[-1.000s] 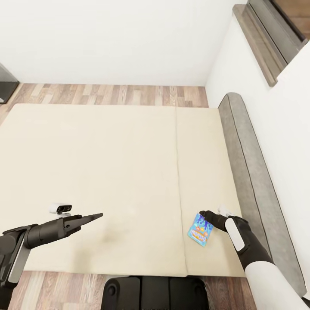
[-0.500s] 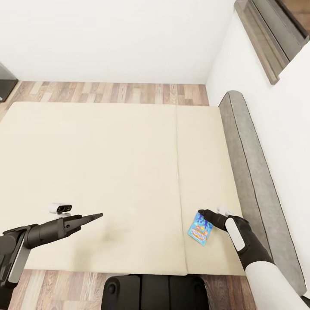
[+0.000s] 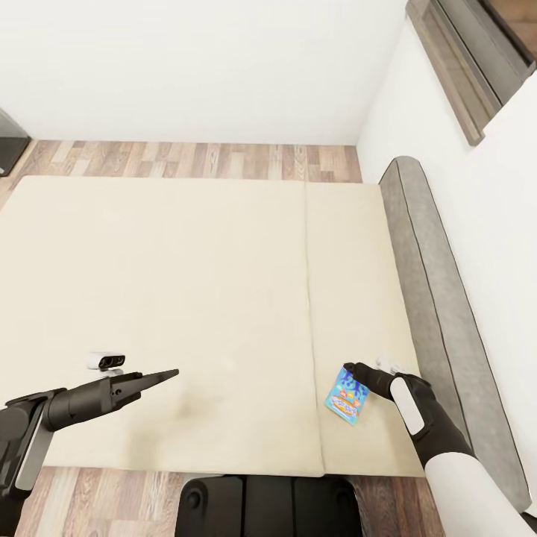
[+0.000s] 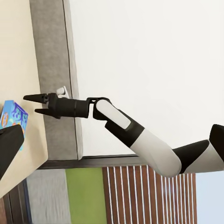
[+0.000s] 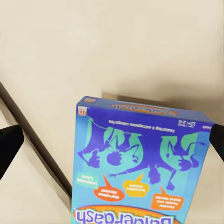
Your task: Put all the toys in the child's room - the three board games (two on the bed and one on the table), the two jigsaw puzzles on the table, and the tennis ball on the table - inside the toy box on the table in the child's room.
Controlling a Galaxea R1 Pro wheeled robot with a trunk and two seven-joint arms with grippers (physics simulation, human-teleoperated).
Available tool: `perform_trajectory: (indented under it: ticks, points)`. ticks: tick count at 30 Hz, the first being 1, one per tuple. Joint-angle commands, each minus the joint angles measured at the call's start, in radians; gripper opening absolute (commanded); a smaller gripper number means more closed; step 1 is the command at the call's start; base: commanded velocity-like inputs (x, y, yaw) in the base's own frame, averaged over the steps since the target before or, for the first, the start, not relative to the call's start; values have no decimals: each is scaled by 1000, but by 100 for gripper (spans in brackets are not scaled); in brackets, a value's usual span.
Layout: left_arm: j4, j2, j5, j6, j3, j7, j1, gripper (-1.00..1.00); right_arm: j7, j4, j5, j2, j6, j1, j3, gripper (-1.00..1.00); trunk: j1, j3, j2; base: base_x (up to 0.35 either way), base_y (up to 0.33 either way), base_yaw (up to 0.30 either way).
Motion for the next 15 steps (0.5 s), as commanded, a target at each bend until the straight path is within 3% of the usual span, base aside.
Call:
perform_trajectory:
  ticks: [1, 15]
  points:
    - [0, 0, -1, 11, 0, -4, 0, 100, -4, -1, -6, 0, 5, 0, -1, 100, 1, -1, -2, 0, 0, 0]
    - [0, 1, -1, 10, 1, -4, 0, 100, -9, -2, -6, 0, 1, 0, -3, 100, 1, -6, -2, 0, 0, 0]
